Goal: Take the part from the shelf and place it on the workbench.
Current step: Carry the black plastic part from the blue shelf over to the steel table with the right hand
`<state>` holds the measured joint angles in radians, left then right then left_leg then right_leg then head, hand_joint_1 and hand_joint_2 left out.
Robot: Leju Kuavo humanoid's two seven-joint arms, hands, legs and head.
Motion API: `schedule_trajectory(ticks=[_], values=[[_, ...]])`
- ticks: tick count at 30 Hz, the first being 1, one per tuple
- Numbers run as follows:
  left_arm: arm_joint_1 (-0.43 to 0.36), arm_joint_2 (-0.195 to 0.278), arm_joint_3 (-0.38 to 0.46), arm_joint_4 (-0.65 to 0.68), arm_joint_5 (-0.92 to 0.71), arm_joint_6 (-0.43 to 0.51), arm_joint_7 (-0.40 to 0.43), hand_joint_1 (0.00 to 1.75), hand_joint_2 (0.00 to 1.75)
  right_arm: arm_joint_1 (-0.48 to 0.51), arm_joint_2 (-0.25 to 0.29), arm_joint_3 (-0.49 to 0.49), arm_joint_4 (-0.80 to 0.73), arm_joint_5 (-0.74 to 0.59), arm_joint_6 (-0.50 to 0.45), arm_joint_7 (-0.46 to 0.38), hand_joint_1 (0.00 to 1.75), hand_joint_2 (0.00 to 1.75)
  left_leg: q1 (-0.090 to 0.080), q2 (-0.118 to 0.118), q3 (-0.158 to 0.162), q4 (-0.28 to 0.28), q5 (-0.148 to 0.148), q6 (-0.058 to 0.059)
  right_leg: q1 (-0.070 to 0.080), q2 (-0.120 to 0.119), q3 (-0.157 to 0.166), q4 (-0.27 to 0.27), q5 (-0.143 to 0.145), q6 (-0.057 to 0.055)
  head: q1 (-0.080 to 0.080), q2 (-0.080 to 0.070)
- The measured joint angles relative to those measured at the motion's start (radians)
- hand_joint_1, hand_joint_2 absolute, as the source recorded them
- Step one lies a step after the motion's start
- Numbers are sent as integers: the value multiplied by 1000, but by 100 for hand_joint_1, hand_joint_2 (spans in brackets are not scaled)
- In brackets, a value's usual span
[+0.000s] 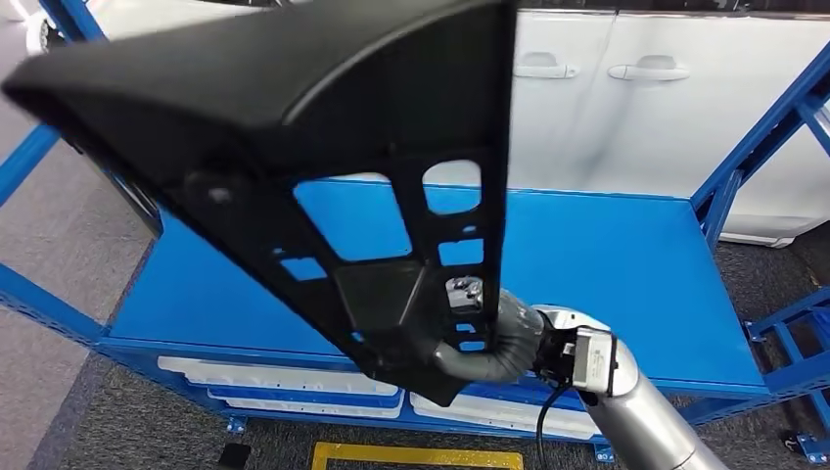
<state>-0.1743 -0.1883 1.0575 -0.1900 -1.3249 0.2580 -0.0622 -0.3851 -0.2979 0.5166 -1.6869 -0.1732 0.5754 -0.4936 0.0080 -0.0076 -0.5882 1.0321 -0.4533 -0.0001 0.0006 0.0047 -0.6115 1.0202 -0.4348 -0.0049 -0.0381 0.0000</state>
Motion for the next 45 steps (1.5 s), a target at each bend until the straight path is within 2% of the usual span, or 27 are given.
schedule_trajectory(ticks=[3,4,6,8,9,10,11,13,15,19,21,23,24,25,26,29,30,34,35,36,38,39,40,41,42,43,45], values=[[-9,0,1,0,12,-29,-8,0,175,50,-1,23,4,50,-7,-44,175,175,1,-5,4,-13,5,14,0,-3,1,-2,0,16,0,0],[-12,0,1,0,16,-41,-11,0,175,65,-2,28,4,62,-9,-58,175,175,3,-5,6,-18,9,19,-2,-3,-4,11,-11,22,0,0],[-15,-2,2,0,21,-62,-19,0,175,84,-5,35,5,73,-10,-72,175,175,6,-1,8,-26,14,26,-6,-3,-41,95,-65,31,0,0],[-16,-2,2,0,23,-82,-33,0,175,96,-8,40,9,76,-7,-75,175,175,6,3,7,-26,14,28,-10,-3,-99,224,-124,39,0,0],[-15,-2,2,0,21,-91,-39,0,175,102,-9,42,11,76,-5,-75,175,175,5,4,6,-25,14,28,-12,-3,-117,263,-134,42,0,0],[-15,-3,1,0,12,-97,-41,0,175,106,-11,44,12,75,-4,-75,175,175,5,4,6,-24,14,28,-14,-4,-116,266,-124,43,0,0],[-13,-3,-2,0,0,-101,-43,0,175,109,-14,45,13,72,-2,-76,175,175,6,4,6,-22,13,27,-16,-4,-96,230,-98,44,0,0],[-9,-5,-14,0,-25,-100,-42,0,175,111,-20,46,13,65,-2,-78,175,175,5,3,6,-18,10,24,-17,-4,-24,94,-39,39,0,0],[-6,-5,-24,0,-35,-101,-43,0,175,117,-26,46,13,60,-2,-82,175,175,2,2,3,-13,9,15,-13,-4,18,9,-16,30,0,0],[3,-6,-27,0,-30,-124,-54,0,175,143,-37,46,13,53,-6,-84,175,175,3,2,-4,-1,-1,-5,-11,-4,17,-7,-5,8,0,0],[7,-6,-27,0,-27,-138,-61,0,175,151,-38,46,13,49,-12,-80,175,175,4,2,-31,71,-59,-12,-14,-7,15,-15,4,-5,0,0],[10,-6,-27,0,-26,-151,-72,0,175,162,-38,46,13,48,-24,-72,175,175,5,2,-74,196,-132,-17,-12,-9,8,-15,9,-11,0,0],[12,-6,-28,0,-26,-155,-79,0,175,172,-37,46,12,49,-33,-66,175,175,5,2,-87,244,-152,-18,-11,-11,4,-14,12,-12,0,0],[14,-6,-29,0,-27,-156,-86,0,175,182,-36,46,12,53,-42,-62,175,175,5,2,-83,255,-152,-19,-10,-11,-1,-12,15,-11,0,0],[15,-6,-30,0,-30,-155,-93,0,175,191,-33,45,11,58,-51,-57,175,175,5,2,-63,230,-137,-18,-10,-11,-6,-10,18,-10,0,0],[12,-6,-41,0,-38,-144,-111,0,175,208,-23,39,4,74,-79,-47,175,175,3,2,51,41,-73,-7,-8,-10,-20,-1,28,-1,0,0],[11,-6,-45,0,-40,-139,-116,0,175,210,-19,36,1,78,-87,-43,175,175,1,2,72,2,-64,-2,-7,-9,-23,2,32,5,0,0],[14,-7,-54,0,-48,-131,-125,0,175,218,-10,24,-6,91,-109,-34,175,175,-3,2,68,-19,-37,22,-9,-7,-31,2,43,31,0,0],[13,-7,-56,0,-50,-131,-126,0,175,221,-10,21,-7,94,-114,-33,175,175,-2,4,60,-21,-26,30,-11,-6,-40,18,22,36,0,0],[13,-7,-59,0,-51,-133,-127,0,175,223,-10,17,-9,96,-120,-33,175,175,0,5,50,-24,-15,36,-12,-5,-55,54,-17,41,0,0],[13,-7,-65,0,-53,-141,-129,0,175,229,-10,8,-10,98,-131,-34,175,175,0,7,25,-23,4,42,-14,-5,-91,177,-117,47,0,0],[14,-7,-68,0,-53,-145,-129,0,175,233,-10,5,-10,99,-137,-34,175,175,-1,7,11,-21,13,42,-15,-5,-103,236,-148,50,0,0],[15,-7,-70,0,-54,-147,-130,0,175,238,-10,3,-10,98,-141,-33,175,175,-2,7,-4,-19,22,41,-14,-5,-101,271,-157,51,0,0],[16,-7,-71,0,-54,-148,-130,0,175,242,-10,1,-10,95,-144,-31,175,175,-2,7,-18,-15,30,41,-14,-5,-82,270,-145,50,0,0],[16,-8,-72,0,-54,-148,-131,0,175,247,-10,-1,-10,91,-145,-28,175,175,-3,7,-30,-13,37,40,-14,-5,-45,232,-121,47,0,0],[16,-8,-73,0,-54,-148,-131,0,175,250,-10,-3,-10,86,-146,-25,175,175,-3,7,-40,-10,44,38,-13,-5,7,167,-98,41,0,0],[17,-10,-74,0,-56,-149,-132,0,175,254,-10,-7,-11,73,-145,-21,175,175,-6,6,-52,-9,58,30,-6,-5,100,30,-86,28,0,0]])
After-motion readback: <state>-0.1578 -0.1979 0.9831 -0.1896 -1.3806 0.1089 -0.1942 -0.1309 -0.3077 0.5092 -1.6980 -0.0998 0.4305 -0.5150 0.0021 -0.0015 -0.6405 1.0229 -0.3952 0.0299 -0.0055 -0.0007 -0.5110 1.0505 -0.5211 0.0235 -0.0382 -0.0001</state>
